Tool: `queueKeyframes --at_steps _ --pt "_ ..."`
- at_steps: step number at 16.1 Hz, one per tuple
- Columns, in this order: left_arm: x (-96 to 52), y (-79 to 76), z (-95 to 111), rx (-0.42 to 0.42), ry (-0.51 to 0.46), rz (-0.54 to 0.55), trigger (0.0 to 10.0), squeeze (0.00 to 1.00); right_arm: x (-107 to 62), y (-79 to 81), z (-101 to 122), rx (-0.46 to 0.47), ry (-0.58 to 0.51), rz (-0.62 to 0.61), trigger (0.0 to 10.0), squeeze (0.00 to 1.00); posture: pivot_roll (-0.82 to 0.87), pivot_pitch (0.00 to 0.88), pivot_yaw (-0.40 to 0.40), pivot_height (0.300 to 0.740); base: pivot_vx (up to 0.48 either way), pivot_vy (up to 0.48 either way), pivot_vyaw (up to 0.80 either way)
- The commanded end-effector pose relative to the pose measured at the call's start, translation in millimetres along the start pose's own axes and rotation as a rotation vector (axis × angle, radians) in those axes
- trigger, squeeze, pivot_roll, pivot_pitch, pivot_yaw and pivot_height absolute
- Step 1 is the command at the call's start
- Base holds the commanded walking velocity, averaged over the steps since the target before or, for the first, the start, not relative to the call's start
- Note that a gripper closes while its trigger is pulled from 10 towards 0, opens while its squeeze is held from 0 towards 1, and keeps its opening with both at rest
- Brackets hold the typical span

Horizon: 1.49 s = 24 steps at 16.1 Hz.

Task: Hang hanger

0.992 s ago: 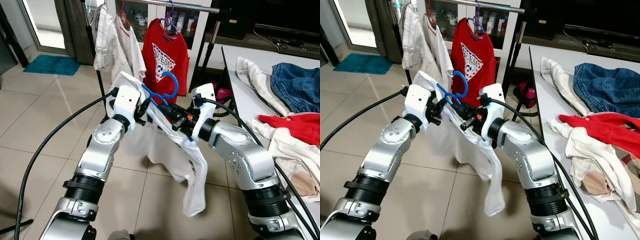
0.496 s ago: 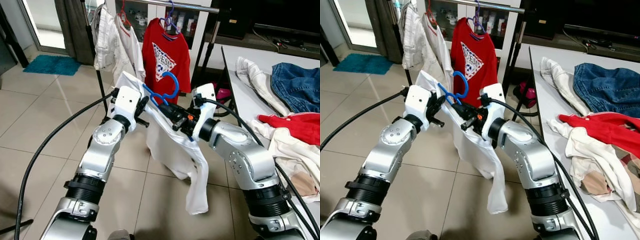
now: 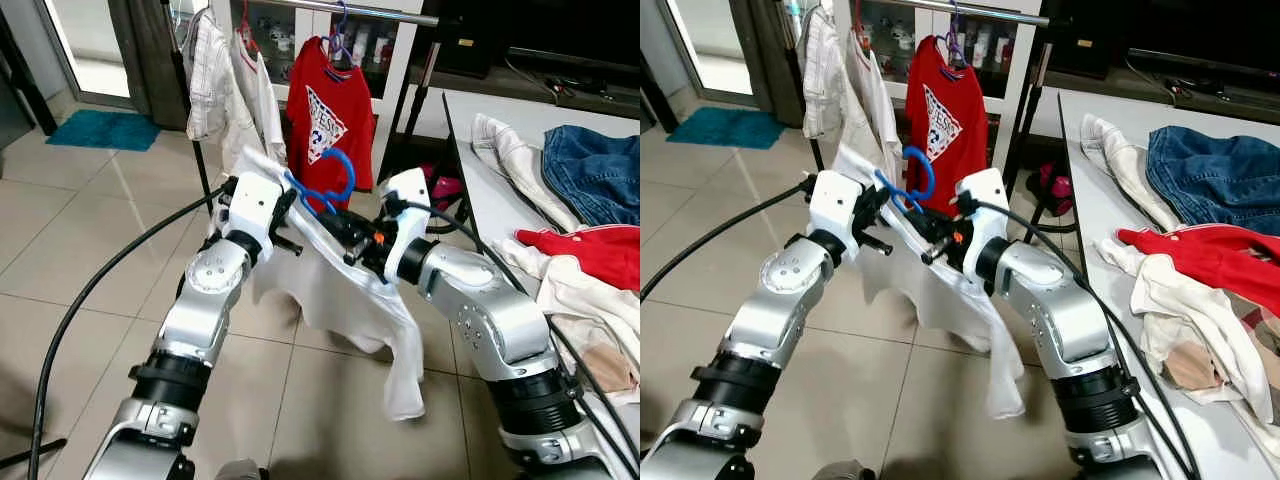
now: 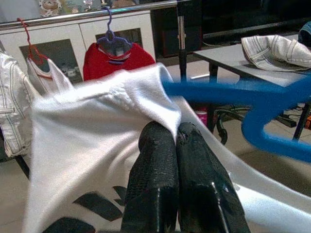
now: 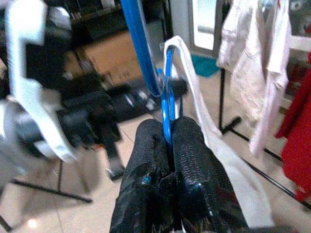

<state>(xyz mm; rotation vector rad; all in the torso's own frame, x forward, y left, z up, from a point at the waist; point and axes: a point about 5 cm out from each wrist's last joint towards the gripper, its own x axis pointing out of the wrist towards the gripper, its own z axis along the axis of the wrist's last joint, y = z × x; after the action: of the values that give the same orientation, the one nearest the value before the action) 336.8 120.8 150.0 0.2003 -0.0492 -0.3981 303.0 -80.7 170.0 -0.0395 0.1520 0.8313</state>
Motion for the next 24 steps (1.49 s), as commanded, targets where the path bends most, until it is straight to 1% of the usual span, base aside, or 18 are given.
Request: queueKeyframes --at_steps 1,4,6,7,8,9,12,13,14,16,17,18,20,21,22,23,24 --pt "-1.5 3.8 15 0.001 -0.072 0.021 0.0 0.00 -1.7 -6.1 -12 -0.031 0.105 -0.028 10.0 0.00 0.00 0.000 -0.042 0.740 0.000 0.000 0.00" --pt "-4.6 8.4 26 -0.001 -0.138 0.035 0.0 0.00 -7.7 -11.3 -28 -0.031 0.197 -0.047 10.0 0.00 0.00 0.000 -0.047 0.740 0.000 0.000 0.00" --pt "-5.2 19.7 29 0.009 -0.142 0.090 0.0 0.00 -12.0 -11.6 -33 -0.045 0.233 -0.030 10.0 0.00 0.01 0.000 -0.050 0.740 0.000 0.000 0.00" --pt "-5.4 29.2 29 0.012 -0.126 0.148 0.0 0.00 -14.3 -10.8 -32 -0.049 0.222 -0.008 10.0 0.00 0.01 0.000 -0.053 0.740 0.000 0.000 0.00" --pt "-6.7 42.3 28 0.010 -0.108 0.224 0.0 0.00 -17.9 -9.3 -29 -0.050 0.198 0.025 10.0 0.00 0.01 0.000 -0.053 0.740 0.000 0.000 0.00" --pt "-9.2 59.1 28 0.025 -0.090 0.304 0.0 0.00 -24.1 -8.9 -26 -0.048 0.166 0.059 10.0 0.00 0.00 0.000 -0.054 0.740 0.000 0.000 0.00" --pt "-16.0 94.4 29 0.078 -0.058 0.443 0.0 0.00 -40.1 -10.2 -20 -0.037 0.112 0.117 10.0 0.00 0.00 0.000 -0.054 0.740 0.000 0.000 0.00" --pt "-17.1 100.7 29 0.087 -0.049 0.463 0.0 0.00 -43.1 -10.9 -19 -0.030 0.100 0.123 10.0 0.00 0.00 0.000 -0.054 0.740 0.000 0.000 0.00" --pt "-19.6 113.3 29 0.104 -0.033 0.498 0.0 0.00 -48.8 -12.4 -17 -0.011 0.075 0.130 10.0 0.00 0.00 0.000 -0.052 0.740 0.000 0.000 0.00" --pt "-21.5 129.9 27 0.097 -0.001 0.534 0.0 0.00 -56.5 -17.4 -14 0.029 0.033 0.110 10.0 0.00 0.00 0.000 -0.051 0.740 0.000 0.000 0.00" --pt "-23.2 135.8 24 0.092 0.014 0.557 0.0 0.00 -59.2 -19.7 -14 0.045 0.023 0.097 10.0 0.00 0.00 0.000 -0.050 0.740 0.000 0.000 0.00" --pt "-23.6 138.4 22 0.079 0.021 0.569 0.0 0.00 -61.0 -21.2 -14 0.056 0.016 0.086 10.0 0.00 0.00 0.000 -0.048 0.740 0.000 0.000 0.00" --pt "-23.1 138.4 19 0.051 0.024 0.577 0.0 0.00 -61.8 -23.0 -13 0.070 0.002 0.064 10.0 0.00 0.00 0.000 -0.045 0.740 0.000 0.000 0.00" --pt "-21.1 134.6 19 0.047 0.019 0.556 0.0 0.00 -60.5 -23.1 -13 0.071 -0.003 0.055 10.0 0.00 0.00 0.000 -0.044 0.740 0.000 0.000 0.00" --pt "-10.9 111.6 18 0.034 -0.006 0.417 0.0 0.00 -53.1 -24.6 -9 0.074 -0.027 0.002 10.0 0.00 0.00 0.000 -0.044 0.740 0.000 0.000 0.00" --pt "-3.1 89.9 17 0.037 -0.017 0.286 0.0 0.00 -46.9 -27.3 -6 0.088 -0.046 -0.051 10.0 0.00 0.00 0.000 -0.044 0.740 0.000 0.000 0.00" --pt "4.1 44.6 11 0.069 -0.010 0.011 0.0 0.00 -37.2 -33.1 0 0.103 -0.083 -0.130 10.0 0.00 0.00 0.000 -0.045 0.740 0.000 0.000 0.00"
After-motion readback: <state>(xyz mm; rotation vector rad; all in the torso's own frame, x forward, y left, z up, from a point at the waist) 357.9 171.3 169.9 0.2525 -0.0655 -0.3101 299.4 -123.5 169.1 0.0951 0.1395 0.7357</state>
